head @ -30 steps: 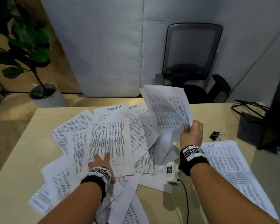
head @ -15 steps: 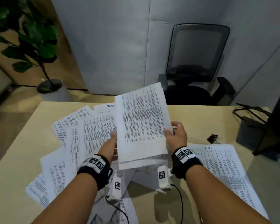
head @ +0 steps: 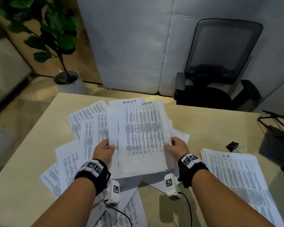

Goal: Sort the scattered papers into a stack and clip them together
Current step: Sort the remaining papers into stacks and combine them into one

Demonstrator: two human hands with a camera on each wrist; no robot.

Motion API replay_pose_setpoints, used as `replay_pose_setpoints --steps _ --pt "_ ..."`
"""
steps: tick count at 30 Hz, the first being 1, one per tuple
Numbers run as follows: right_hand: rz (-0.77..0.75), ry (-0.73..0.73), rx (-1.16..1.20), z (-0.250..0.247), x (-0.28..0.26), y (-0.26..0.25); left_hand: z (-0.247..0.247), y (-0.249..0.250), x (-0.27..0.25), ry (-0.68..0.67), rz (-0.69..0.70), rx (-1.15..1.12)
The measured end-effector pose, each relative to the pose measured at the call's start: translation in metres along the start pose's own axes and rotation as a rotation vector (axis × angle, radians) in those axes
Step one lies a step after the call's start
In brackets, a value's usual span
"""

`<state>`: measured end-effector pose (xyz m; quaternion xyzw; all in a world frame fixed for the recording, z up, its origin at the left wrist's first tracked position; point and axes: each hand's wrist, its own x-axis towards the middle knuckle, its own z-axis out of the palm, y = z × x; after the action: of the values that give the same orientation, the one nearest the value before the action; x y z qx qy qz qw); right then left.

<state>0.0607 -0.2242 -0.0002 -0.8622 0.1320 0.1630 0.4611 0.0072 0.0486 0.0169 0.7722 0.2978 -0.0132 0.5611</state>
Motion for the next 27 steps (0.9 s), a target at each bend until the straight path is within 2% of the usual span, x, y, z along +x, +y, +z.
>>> replay_pose_setpoints --steps 3,5,8,10,12,14,16,18,21,23,25,27 --pt "0.019 -0.079 0.11 0.01 0.001 -0.011 -0.003 -0.004 0.005 -0.168 -0.049 -0.137" --pt "0.009 -0.023 0.006 0.014 0.006 -0.016 -0.005 -0.009 0.014 -0.199 -0.036 -0.079" --pt "0.064 0.04 -0.142 0.019 0.014 -0.009 -0.012 -0.016 0.033 -0.017 -0.005 0.383" --pt "0.084 0.031 -0.231 0.025 0.012 0.0 -0.018 -0.018 0.039 0.067 -0.103 0.644" --pt "0.12 0.053 -0.259 0.031 0.008 0.011 -0.022 -0.024 0.044 0.064 -0.216 0.71" --pt "0.139 0.053 -0.183 0.036 0.005 0.013 -0.024 -0.027 0.049 0.072 -0.286 0.673" --pt "0.131 0.01 -0.104 0.038 0.004 0.006 -0.024 -0.03 0.055 0.044 -0.295 0.565" --pt "0.097 -0.045 -0.014 0.039 0.006 -0.004 -0.025 -0.03 0.057 -0.015 -0.22 0.547" --pt "0.061 -0.012 0.105 0.039 0.01 -0.021 -0.031 -0.033 0.054 0.062 -0.048 0.474" --pt "0.071 0.032 0.174 0.043 0.018 -0.024 -0.037 -0.034 0.052 0.096 -0.014 0.36" --pt "0.085 0.05 0.215 0.052 0.025 -0.025 -0.04 -0.038 0.052 0.024 -0.025 0.261" --pt "0.089 0.032 0.241 0.063 0.028 -0.029 -0.042 -0.043 0.052 -0.145 -0.048 0.239"
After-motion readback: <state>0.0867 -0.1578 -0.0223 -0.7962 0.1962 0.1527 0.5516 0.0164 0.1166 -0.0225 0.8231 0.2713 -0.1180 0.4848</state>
